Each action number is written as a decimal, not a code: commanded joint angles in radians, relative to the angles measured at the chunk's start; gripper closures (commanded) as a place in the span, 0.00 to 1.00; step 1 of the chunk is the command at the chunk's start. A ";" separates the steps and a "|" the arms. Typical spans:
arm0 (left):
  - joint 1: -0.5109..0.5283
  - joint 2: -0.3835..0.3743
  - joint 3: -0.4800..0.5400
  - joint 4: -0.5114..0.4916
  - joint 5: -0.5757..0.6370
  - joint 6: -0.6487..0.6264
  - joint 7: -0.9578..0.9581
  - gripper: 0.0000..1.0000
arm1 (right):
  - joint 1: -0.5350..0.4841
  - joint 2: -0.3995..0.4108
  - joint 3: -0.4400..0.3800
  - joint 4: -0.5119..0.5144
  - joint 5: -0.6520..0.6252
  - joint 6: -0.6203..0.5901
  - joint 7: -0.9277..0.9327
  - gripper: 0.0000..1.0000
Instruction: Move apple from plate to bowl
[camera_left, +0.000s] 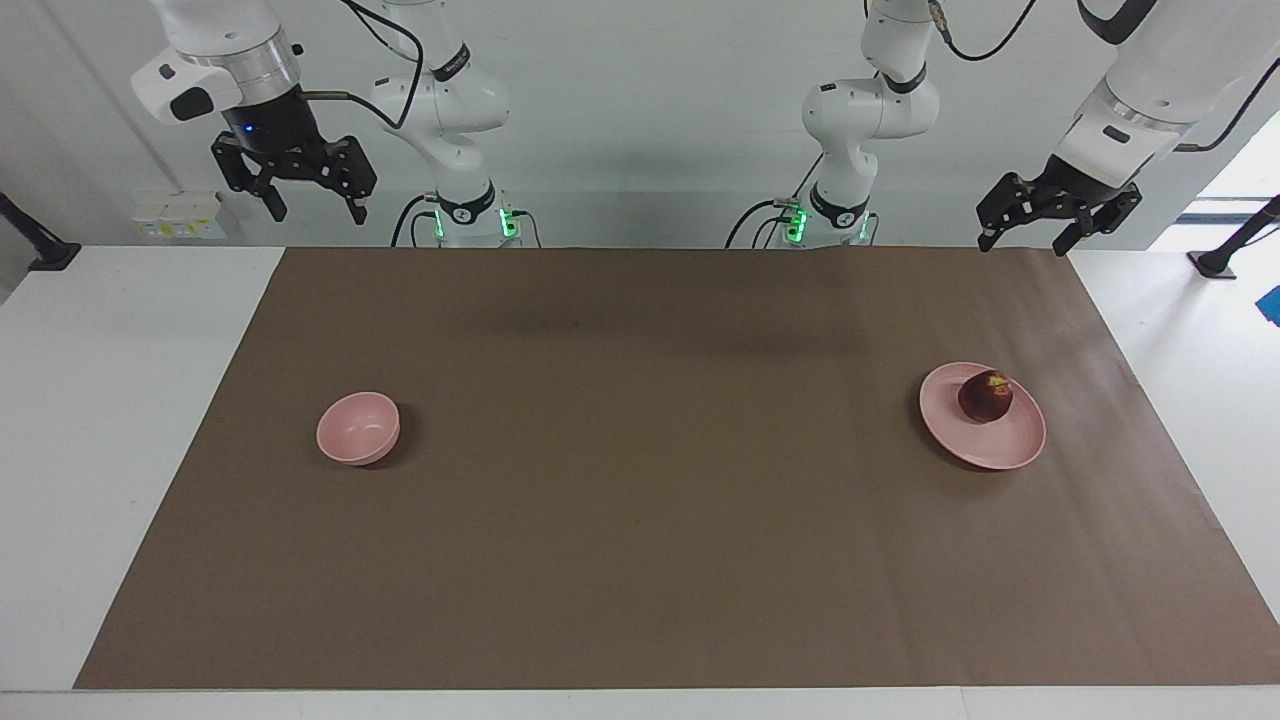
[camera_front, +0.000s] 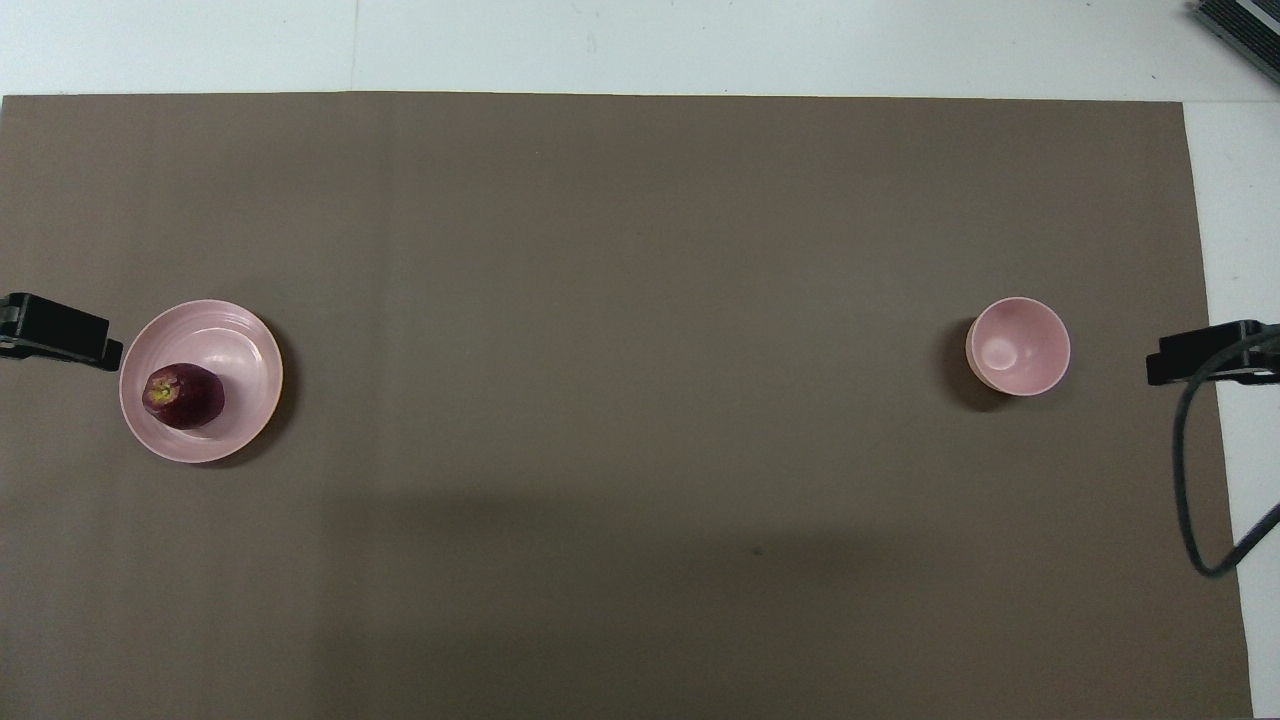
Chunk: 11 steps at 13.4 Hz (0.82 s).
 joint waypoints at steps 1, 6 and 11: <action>0.003 -0.031 0.001 -0.035 0.006 -0.027 0.006 0.00 | -0.012 -0.034 0.002 -0.038 0.014 0.003 -0.008 0.00; 0.008 -0.030 0.001 -0.030 0.006 -0.023 0.008 0.00 | -0.012 -0.036 0.001 -0.038 0.012 0.000 -0.011 0.00; 0.006 -0.033 0.001 -0.032 0.006 -0.038 0.006 0.00 | -0.013 -0.030 0.001 -0.027 0.012 -0.002 -0.006 0.00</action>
